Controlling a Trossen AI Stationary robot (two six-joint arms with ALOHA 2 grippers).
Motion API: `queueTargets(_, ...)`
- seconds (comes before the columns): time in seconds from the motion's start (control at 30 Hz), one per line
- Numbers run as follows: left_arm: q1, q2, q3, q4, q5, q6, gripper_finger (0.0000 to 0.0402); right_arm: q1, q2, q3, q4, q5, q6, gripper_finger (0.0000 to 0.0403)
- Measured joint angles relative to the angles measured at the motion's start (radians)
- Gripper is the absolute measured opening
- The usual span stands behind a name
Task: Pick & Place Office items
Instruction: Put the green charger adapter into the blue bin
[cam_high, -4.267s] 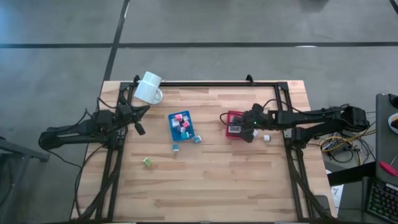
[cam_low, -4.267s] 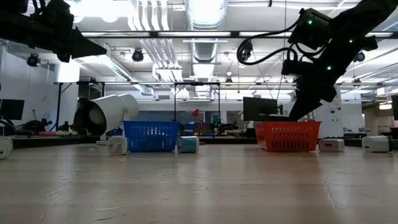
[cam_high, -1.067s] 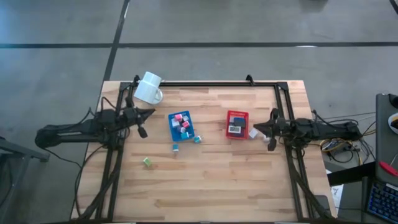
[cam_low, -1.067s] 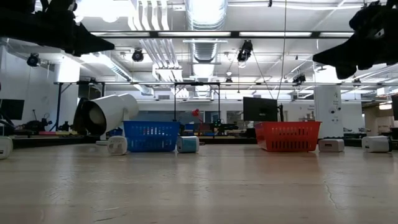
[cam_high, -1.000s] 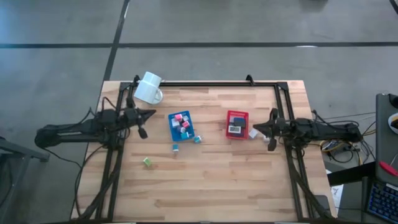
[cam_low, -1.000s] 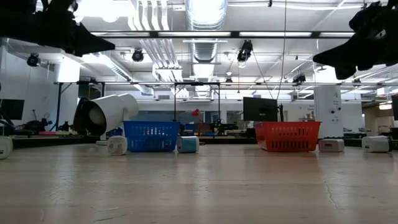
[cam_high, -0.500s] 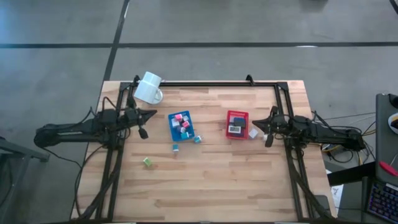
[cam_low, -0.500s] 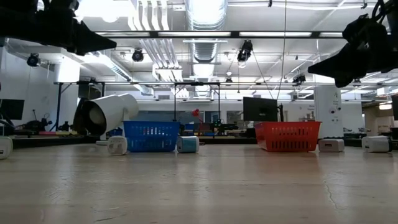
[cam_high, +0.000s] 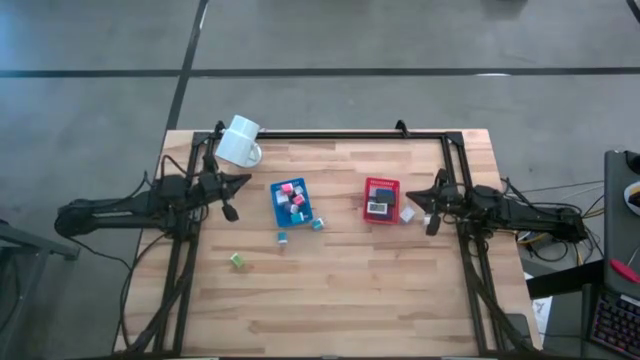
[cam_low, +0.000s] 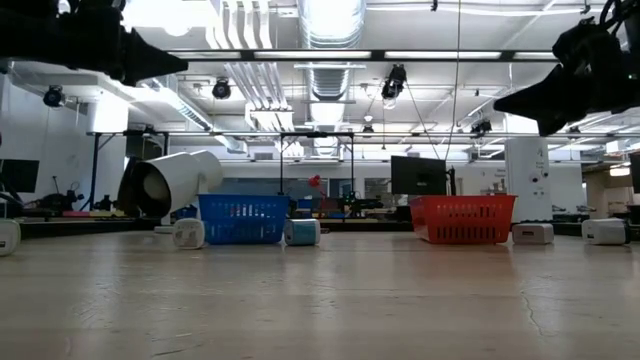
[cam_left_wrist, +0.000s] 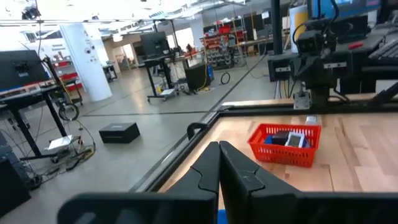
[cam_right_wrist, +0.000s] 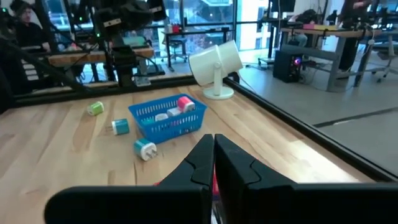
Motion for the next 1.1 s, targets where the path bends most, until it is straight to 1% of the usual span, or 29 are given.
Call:
queueTargets(0.07, 0.000, 0.000, 0.000, 0.003, 0.000, -0.011, 0.0008, 0.000, 0.000, -0.001, 0.013, 0.012, 0.026, 0.0008)
queueTargets(0.2, 0.000, 0.006, 0.000, 0.003, 0.000, -0.015, 0.0009, -0.001, 0.009, -0.001, 0.009, 0.094, 0.057, 0.0008)
queueTargets(0.3, 0.000, 0.016, 0.000, 0.003, 0.000, 0.003, 0.0011, 0.000, 0.037, 0.001, 0.015, 0.108, 0.068, 0.0010)
queueTargets(0.37, 0.000, 0.022, 0.000, 0.003, 0.000, 0.019, 0.0010, 0.000, 0.069, 0.033, 0.013, 0.124, 0.073, 0.0016)
queueTargets(0.5, 0.000, 0.030, 0.000, 0.003, 0.000, 0.026, 0.0008, 0.003, 0.165, 0.112, 0.017, 0.143, 0.086, 0.0024)
queueTargets(0.7, 0.000, 0.033, 0.000, 0.002, 0.000, -0.023, 0.0013, 0.015, 0.351, 0.167, 0.005, 0.158, 0.104, 0.0024)
queueTargets(0.77, 0.000, 0.033, 0.000, 0.002, 0.001, -0.027, 0.0013, 0.020, 0.412, 0.206, 0.004, 0.164, 0.098, 0.0024)
queueTargets(0.83, 0.000, 0.033, 0.000, -0.006, 0.001, -0.036, 0.0011, 0.024, 0.472, 0.260, -0.009, 0.196, 0.086, 0.0024)
queueTargets(0.93, 0.000, 0.033, 0.000, -0.017, 0.002, -0.042, 0.0008, 0.025, 0.560, 0.378, -0.150, 0.239, 0.089, 0.0024)
queueTargets(1.1, 0.000, 0.033, 0.000, -0.016, 0.002, -0.034, 0.0010, 0.025, 0.703, 0.584, -0.567, 0.237, 0.213, 0.0024)
